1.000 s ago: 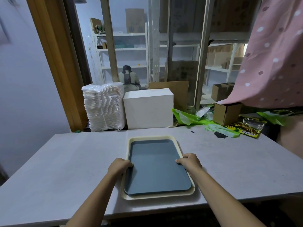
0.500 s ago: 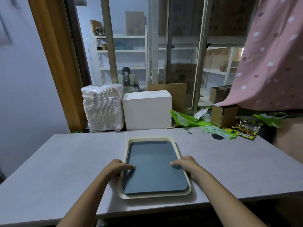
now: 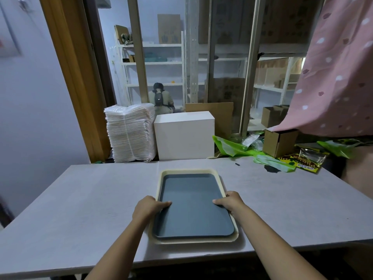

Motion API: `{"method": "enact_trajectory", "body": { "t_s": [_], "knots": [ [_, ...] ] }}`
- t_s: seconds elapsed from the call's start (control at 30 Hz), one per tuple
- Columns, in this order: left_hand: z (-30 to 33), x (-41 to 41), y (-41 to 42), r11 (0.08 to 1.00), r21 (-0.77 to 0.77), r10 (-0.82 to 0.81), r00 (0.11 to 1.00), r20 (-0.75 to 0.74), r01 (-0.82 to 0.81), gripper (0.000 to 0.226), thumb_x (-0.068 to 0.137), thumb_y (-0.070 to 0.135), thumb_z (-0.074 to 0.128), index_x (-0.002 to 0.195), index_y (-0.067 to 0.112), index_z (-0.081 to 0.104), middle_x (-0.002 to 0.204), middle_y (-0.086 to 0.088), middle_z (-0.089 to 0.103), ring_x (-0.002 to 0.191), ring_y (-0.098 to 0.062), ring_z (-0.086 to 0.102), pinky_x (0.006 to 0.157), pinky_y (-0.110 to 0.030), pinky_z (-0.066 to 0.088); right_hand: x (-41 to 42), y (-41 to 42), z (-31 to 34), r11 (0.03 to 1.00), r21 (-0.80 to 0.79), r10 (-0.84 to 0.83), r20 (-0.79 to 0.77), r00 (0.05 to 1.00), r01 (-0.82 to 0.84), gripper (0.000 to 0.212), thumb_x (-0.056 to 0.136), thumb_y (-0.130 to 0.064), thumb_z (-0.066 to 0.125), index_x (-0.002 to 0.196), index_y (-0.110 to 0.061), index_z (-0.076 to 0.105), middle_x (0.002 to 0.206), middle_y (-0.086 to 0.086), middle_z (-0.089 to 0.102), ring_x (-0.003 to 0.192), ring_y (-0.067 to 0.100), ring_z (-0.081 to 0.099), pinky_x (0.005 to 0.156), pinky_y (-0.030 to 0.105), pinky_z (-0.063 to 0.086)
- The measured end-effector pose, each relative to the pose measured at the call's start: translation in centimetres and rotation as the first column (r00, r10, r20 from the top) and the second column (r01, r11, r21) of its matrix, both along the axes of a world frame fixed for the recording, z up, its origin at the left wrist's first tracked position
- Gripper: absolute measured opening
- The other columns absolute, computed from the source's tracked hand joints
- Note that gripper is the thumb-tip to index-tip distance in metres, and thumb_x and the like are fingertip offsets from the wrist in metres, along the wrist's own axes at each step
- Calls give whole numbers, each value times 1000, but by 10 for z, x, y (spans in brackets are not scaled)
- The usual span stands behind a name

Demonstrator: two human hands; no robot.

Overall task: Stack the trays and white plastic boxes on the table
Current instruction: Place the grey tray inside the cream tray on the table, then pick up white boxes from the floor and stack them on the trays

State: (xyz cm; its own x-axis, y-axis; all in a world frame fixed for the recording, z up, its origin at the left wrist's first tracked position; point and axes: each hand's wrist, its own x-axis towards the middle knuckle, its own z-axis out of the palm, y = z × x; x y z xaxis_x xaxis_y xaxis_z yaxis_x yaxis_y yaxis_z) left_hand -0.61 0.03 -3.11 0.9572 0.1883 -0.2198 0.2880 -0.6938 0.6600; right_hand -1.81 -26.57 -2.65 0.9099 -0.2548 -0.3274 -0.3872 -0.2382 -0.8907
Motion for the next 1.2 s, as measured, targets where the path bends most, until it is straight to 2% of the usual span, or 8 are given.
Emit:
{"method": "enact_trajectory", "body": {
  "t_s": [0.2, 0.33, 0.4, 0.47, 0.57, 0.8, 1.0, 1.2],
  "knots": [
    [8, -8, -2, 994, 112, -14, 1000, 14, 12, 49, 73, 63, 65, 68, 16, 50, 72, 0, 57, 73, -19, 56, 58, -28, 38, 1, 0, -2, 999, -32, -13, -14, 1000, 12, 19, 75, -10, 77, 76, -9, 58, 94, 15, 69, 88, 33, 68, 85, 46, 57],
    [17, -20, 1, 973, 213, -93, 996, 0, 91, 55, 80, 72, 46, 67, 18, 48, 76, -3, 59, 74, -21, 56, 69, -30, 47, 4, 1, 7, 994, -105, 37, -50, 998, -42, 39, 80, -20, 75, 107, 4, 61, 100, 15, 65, 89, 32, 65, 78, 38, 55],
    [25, -27, 11, 971, 212, -116, 993, -4, 114, 59, 86, 71, 34, 68, 17, 49, 70, -2, 58, 71, -22, 61, 77, -32, 54, 0, 4, 22, 967, -249, 44, -64, 997, -59, 52, 82, -35, 71, 117, 1, 56, 108, 14, 62, 94, 31, 62, 74, 33, 50],
    [36, -34, 28, 974, 203, -102, 995, 11, 98, 58, 89, 66, 32, 74, 14, 52, 76, -6, 64, 71, -25, 68, 80, -36, 58, -6, 12, 37, 842, -539, 6, -30, 1000, -21, 58, 84, -45, 63, 125, -5, 51, 125, 16, 55, 111, 34, 57, 82, 36, 48],
    [52, -52, 59, 976, 217, -55, 993, 101, 31, 49, 91, 58, 36, 87, 12, 52, 91, -9, 65, 80, -27, 68, 82, -38, 57, -20, 56, 56, 705, -704, 99, 221, 970, 88, 42, 91, -34, 56, 126, -11, 51, 129, 13, 48, 116, 32, 52, 86, 39, 49],
    [84, -140, 166, 942, 137, 230, 887, 401, -306, 40, 91, 47, 41, 91, 10, 55, 85, -4, 62, 84, -25, 58, 73, -35, 46, -95, 266, 71, 724, -674, 625, 549, 555, -148, 22, 87, -17, 54, 106, -23, 63, 104, -5, 58, 84, 14, 61, 66, 25, 43],
    [42, -254, 317, 702, 66, 633, 664, 398, -709, 26, 87, 35, 43, 80, 12, 53, 85, -9, 60, 84, -30, 55, 70, -32, 40, -184, 415, 16, 457, -774, 888, 418, 189, -437, 14, 88, -23, 52, 95, -21, 64, 97, -6, 60, 79, 15, 60, 66, 34, 53],
    [-94, -386, 403, 467, 1, 878, 463, 123, -884, 24, 88, 27, 41, 80, 6, 48, 83, -13, 59, 80, -30, 55, 68, -33, 39, -234, 492, -86, 102, -768, 995, 65, 82, -632, 24, 88, -22, 48, 106, -19, 63, 107, 0, 61, 93, 22, 61, 69, 32, 48]
  ]
}}
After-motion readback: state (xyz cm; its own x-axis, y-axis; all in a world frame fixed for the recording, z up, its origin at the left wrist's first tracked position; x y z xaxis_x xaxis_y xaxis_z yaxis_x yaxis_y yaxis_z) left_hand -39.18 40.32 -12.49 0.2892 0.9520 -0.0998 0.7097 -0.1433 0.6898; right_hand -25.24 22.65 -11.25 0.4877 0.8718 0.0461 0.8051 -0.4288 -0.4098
